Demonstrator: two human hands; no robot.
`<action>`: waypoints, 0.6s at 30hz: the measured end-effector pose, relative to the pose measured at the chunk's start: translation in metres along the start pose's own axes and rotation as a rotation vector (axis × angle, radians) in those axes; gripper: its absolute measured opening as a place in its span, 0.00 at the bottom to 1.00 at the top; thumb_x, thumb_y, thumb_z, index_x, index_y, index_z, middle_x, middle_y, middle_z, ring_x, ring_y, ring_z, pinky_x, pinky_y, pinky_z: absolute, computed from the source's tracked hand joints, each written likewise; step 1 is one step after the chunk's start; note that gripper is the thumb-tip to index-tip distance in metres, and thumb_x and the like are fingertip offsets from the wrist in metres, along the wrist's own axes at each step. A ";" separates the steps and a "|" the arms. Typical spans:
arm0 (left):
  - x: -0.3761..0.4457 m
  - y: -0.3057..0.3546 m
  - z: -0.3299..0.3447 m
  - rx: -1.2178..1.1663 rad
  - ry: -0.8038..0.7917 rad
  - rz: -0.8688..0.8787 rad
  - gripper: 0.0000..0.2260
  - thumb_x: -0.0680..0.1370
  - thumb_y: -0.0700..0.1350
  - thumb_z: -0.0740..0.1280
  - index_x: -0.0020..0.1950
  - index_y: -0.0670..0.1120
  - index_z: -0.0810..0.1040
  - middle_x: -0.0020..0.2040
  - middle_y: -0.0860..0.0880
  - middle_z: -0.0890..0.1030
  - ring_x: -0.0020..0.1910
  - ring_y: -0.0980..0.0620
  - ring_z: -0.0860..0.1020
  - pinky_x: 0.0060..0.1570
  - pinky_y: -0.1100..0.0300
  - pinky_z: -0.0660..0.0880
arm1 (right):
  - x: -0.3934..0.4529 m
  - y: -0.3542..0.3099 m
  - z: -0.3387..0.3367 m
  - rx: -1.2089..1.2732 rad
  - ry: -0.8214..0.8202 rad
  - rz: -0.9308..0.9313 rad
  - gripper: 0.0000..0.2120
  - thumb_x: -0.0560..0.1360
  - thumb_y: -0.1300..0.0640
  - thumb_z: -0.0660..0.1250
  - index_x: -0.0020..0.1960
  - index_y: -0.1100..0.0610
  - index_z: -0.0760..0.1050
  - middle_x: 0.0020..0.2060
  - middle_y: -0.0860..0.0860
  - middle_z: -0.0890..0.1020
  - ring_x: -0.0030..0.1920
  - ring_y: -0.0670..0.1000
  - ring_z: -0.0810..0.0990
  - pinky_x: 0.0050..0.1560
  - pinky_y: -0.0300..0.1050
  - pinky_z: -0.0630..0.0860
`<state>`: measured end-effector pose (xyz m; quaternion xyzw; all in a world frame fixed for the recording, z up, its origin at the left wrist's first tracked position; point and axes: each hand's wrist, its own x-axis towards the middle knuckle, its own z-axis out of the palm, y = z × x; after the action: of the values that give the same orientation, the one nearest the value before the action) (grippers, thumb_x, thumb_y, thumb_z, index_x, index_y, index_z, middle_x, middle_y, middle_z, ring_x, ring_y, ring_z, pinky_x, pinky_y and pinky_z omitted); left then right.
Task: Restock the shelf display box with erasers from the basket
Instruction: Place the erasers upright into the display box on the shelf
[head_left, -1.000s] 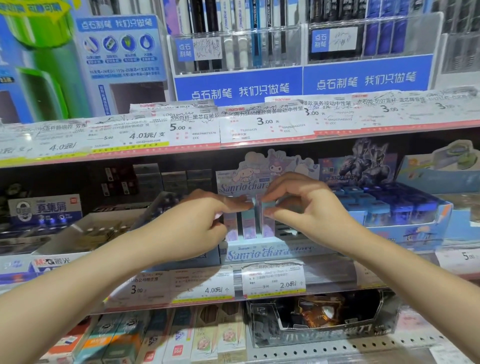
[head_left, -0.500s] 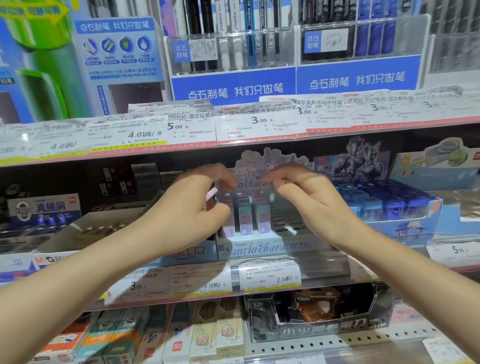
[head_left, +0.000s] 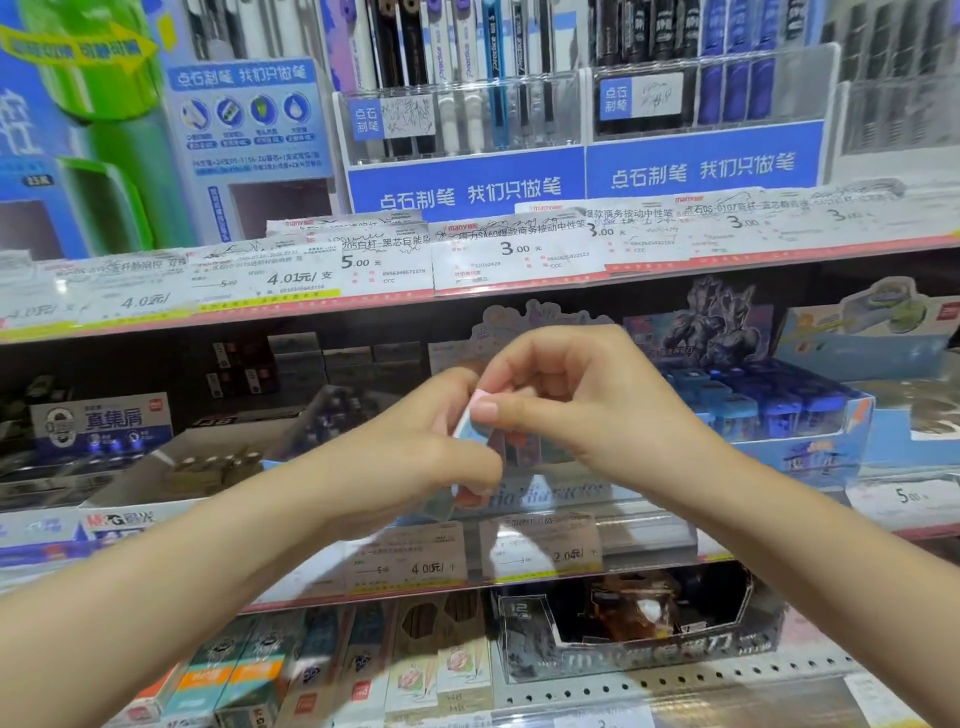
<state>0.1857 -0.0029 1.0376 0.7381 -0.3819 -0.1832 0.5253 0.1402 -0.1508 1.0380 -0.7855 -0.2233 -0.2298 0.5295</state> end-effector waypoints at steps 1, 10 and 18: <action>0.000 -0.001 -0.003 -0.021 -0.004 0.008 0.26 0.56 0.38 0.67 0.53 0.37 0.70 0.35 0.48 0.74 0.28 0.57 0.74 0.31 0.61 0.73 | 0.001 0.001 -0.004 0.001 0.019 0.012 0.03 0.67 0.64 0.72 0.40 0.62 0.79 0.34 0.57 0.82 0.33 0.51 0.78 0.38 0.45 0.75; 0.000 -0.007 -0.005 0.078 0.229 0.107 0.06 0.69 0.31 0.71 0.37 0.40 0.83 0.31 0.43 0.80 0.29 0.53 0.78 0.32 0.65 0.76 | 0.002 0.008 -0.015 -0.036 0.137 0.004 0.05 0.69 0.61 0.72 0.43 0.56 0.78 0.37 0.50 0.81 0.35 0.45 0.79 0.38 0.37 0.77; 0.008 -0.007 -0.002 0.147 0.346 0.128 0.05 0.69 0.37 0.74 0.43 0.44 0.83 0.39 0.44 0.84 0.35 0.52 0.82 0.40 0.57 0.82 | 0.000 0.019 -0.013 -0.118 0.172 -0.086 0.16 0.67 0.61 0.69 0.50 0.44 0.73 0.46 0.53 0.81 0.45 0.51 0.80 0.48 0.47 0.80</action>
<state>0.1951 -0.0065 1.0328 0.7693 -0.3444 0.0083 0.5381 0.1499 -0.1696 1.0280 -0.7824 -0.1967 -0.3317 0.4891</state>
